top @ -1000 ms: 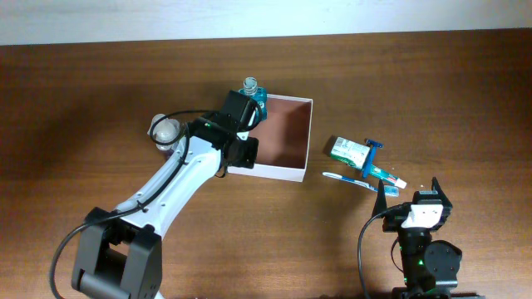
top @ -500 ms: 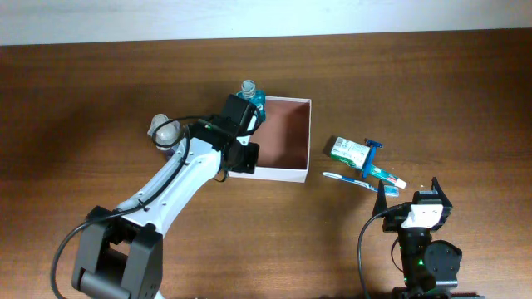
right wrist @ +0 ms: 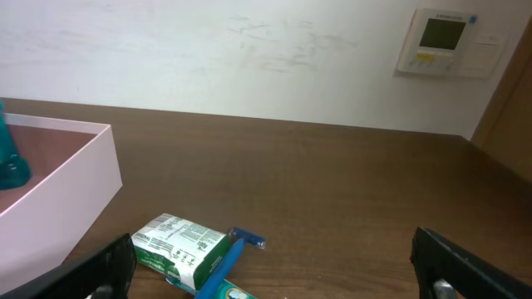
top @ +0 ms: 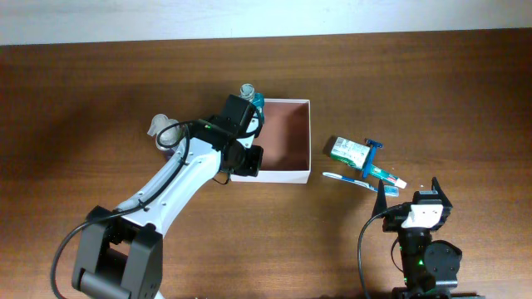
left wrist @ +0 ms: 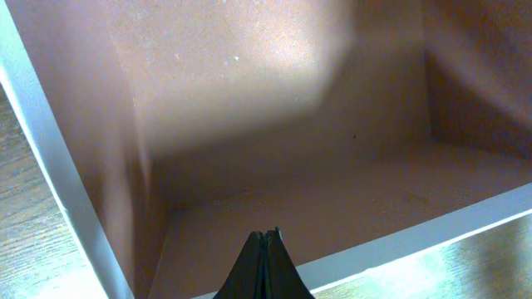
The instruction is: Pack container
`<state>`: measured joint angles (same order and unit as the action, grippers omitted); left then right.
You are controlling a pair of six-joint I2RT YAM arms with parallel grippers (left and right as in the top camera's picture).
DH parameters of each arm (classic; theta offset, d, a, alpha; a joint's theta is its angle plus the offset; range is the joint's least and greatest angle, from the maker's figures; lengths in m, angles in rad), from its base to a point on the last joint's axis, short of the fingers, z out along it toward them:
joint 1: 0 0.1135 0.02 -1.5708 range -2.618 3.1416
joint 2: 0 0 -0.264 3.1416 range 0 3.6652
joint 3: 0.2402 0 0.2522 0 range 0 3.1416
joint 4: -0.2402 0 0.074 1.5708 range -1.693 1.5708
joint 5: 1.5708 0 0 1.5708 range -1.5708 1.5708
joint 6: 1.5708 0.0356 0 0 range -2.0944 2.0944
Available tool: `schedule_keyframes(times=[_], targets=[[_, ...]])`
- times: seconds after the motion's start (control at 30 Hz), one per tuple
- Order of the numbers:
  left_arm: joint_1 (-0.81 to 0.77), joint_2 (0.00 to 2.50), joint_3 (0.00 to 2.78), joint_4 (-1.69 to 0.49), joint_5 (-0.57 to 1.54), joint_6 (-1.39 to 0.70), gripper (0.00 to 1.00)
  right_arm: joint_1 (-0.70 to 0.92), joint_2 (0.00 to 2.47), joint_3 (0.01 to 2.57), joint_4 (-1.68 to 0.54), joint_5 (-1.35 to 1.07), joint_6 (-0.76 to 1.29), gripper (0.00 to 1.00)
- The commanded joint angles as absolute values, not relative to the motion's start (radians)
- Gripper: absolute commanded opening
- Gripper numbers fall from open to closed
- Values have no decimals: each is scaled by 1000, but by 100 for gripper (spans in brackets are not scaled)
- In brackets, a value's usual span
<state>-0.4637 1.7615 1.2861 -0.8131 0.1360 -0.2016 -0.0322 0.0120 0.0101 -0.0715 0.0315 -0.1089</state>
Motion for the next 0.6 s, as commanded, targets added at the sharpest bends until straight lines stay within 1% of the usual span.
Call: schedule_keyframes(times=[0.0,0.43,0.57], targets=[[-462,1743,1274,-833,162,-197,0,-39,6,6,-80,30,-108,98],[-462,1632,1279,-839,156,-212,1,-39,6,6,-80,30,-108,98],[-462,1589,1308,-846,70,-212,1,-39,6,6,-80,30,-109,98]])
